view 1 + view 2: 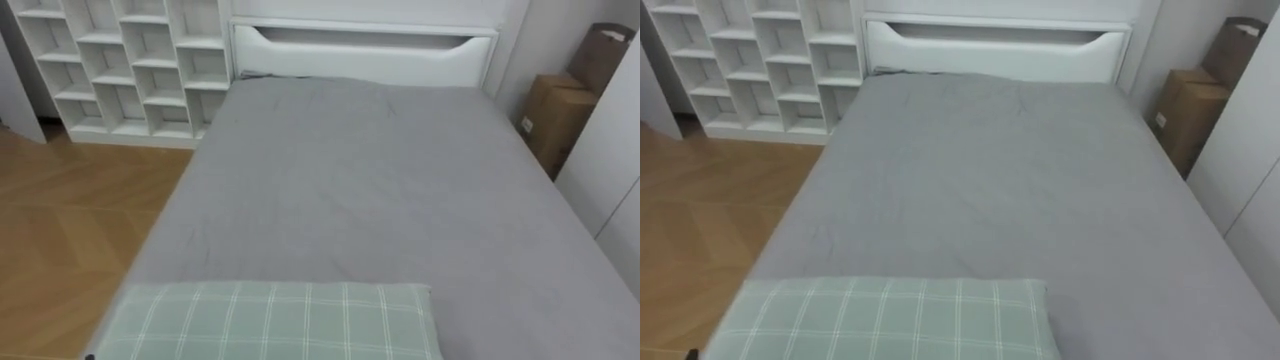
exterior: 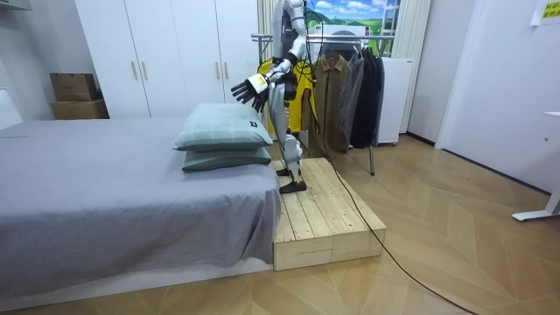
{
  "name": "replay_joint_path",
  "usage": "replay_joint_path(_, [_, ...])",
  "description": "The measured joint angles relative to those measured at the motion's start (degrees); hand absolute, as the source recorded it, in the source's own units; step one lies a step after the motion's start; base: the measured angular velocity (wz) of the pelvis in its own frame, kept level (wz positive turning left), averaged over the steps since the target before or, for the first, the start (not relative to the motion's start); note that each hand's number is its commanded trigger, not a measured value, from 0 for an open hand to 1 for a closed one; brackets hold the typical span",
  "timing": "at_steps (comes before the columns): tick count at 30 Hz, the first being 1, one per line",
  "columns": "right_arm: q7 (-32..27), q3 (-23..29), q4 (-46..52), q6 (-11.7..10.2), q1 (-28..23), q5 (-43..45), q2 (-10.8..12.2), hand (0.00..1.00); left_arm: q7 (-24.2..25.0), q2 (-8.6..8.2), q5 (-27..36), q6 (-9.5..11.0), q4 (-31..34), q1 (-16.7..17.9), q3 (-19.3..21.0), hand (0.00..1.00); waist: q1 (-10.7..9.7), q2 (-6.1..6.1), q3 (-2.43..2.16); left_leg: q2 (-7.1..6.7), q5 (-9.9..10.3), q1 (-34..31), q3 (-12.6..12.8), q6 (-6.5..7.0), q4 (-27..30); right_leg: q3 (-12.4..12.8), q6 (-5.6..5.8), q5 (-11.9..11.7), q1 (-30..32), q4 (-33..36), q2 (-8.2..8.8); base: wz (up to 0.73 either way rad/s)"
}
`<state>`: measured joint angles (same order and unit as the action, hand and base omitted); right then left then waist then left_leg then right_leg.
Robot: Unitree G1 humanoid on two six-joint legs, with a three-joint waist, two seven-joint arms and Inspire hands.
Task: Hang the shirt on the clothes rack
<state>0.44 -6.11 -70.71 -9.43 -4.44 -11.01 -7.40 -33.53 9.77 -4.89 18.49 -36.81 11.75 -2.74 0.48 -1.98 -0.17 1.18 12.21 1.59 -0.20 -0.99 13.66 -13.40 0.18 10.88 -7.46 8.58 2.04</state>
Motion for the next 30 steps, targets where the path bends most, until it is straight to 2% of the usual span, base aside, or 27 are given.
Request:
replay_joint_path(5, [-0.2, 1.3, 0.0, 0.2, -0.1, 0.3, -0.1, 0.0, -4.5, 0.37, -2.3, 0.4, 8.6, 3.4, 1.3, 0.0, 0.1, 0.17, 0.06, -0.12, 0.0, 0.0, -0.5, 0.0, -0.1, -0.9, 0.1, 0.1, -0.7, -0.1, 0.07, 0.05])
replay_joint_path(9, [0.0, 1.3, 0.0, 0.2, -0.2, 0.2, -0.1, 0.0, -5.9, 0.38, -2.3, 0.5, 10.7, 3.9, 2.2, 0.0, 0.4, 0.25, 0.02, -0.36, 0.0, 0.0, -1.0, 0.04, 0.0, -0.8, 0.1, 0.1, -0.8, -0.8, 0.1, 0.06])
replay_joint_path(13, [0.0, 1.8, -0.3, 0.2, -0.9, -0.9, -0.1, 0.0, -7.3, 0.39, -2.1, 0.8, 10.6, 5.4, 2.5, 0.0, 1.5, 0.42, 0.03, -0.53, 0.0, 0.1, -1.1, 0.05, -0.1, -0.9, 0.11, 0.1, -0.8, -0.8, 0.21, 0.03])
replay_joint_path(15, [-0.3, 1.8, -0.3, 0.4, -1.2, -1.2, -0.1, 0.0, -7.5, 0.4, -1.3, 1.0, 8.5, 5.8, 2.5, 0.0, 1.6, 0.5, 0.04, -0.7, -0.1, 0.1, -1.5, 0.1, -0.2, -1.3, 0.17, 0.1, -0.9, -0.8, 0.35, 0.07])
replay_joint_path(19, [-0.1, 2.1, -0.3, 0.8, -1.4, -0.9, -0.1, 0.0, -6.6, 0.35, 2.9, 1.5, -1.0, 7.3, 2.6, 0.0, 1.7, 0.71, 0.13, -1.02, -0.1, 0.9, -1.4, 0.2, -0.9, -1.3, 0.57, 0.4, -1.6, -0.9, 0.62, 0.0])
replay_joint_path(24, [-0.1, 3.6, -0.3, 0.8, -1.6, -1.3, -0.2, 0.0, -4.5, 0.35, 4.8, 1.5, -11.9, 8.7, 3.2, 0.0, 3.1, 0.62, 0.15, -1.09, -0.1, 1.4, -1.1, 0.24, -1.4, -1.0, 0.66, 0.4, -1.7, -0.9, 0.72, -0.02])
replay_joint_path(27, [0.0, 3.6, -0.3, 0.9, -1.9, -1.1, -0.1, 0.0, -3.7, 0.09, 5.5, 0.1, -15.8, 10.4, 4.9, 0.0, 3.1, 0.75, 0.14, -1.1, 0.0, 1.7, -1.1, 0.29, -1.5, -1.0, 0.66, 0.4, -2.0, -0.9, 0.77, 0.0])
replay_joint_path(30, [0.0, 3.6, -0.4, 2.4, -2.2, -1.2, -0.1, 0.0, -3.5, -0.21, 6.7, -1.5, -17.8, 11.6, 5.8, 0.0, 3.0, 0.86, 0.21, -1.13, 0.0, 1.8, -1.1, 0.32, -1.7, -1.1, 0.74, 0.5, -2.5, -1.0, 0.81, 0.0])
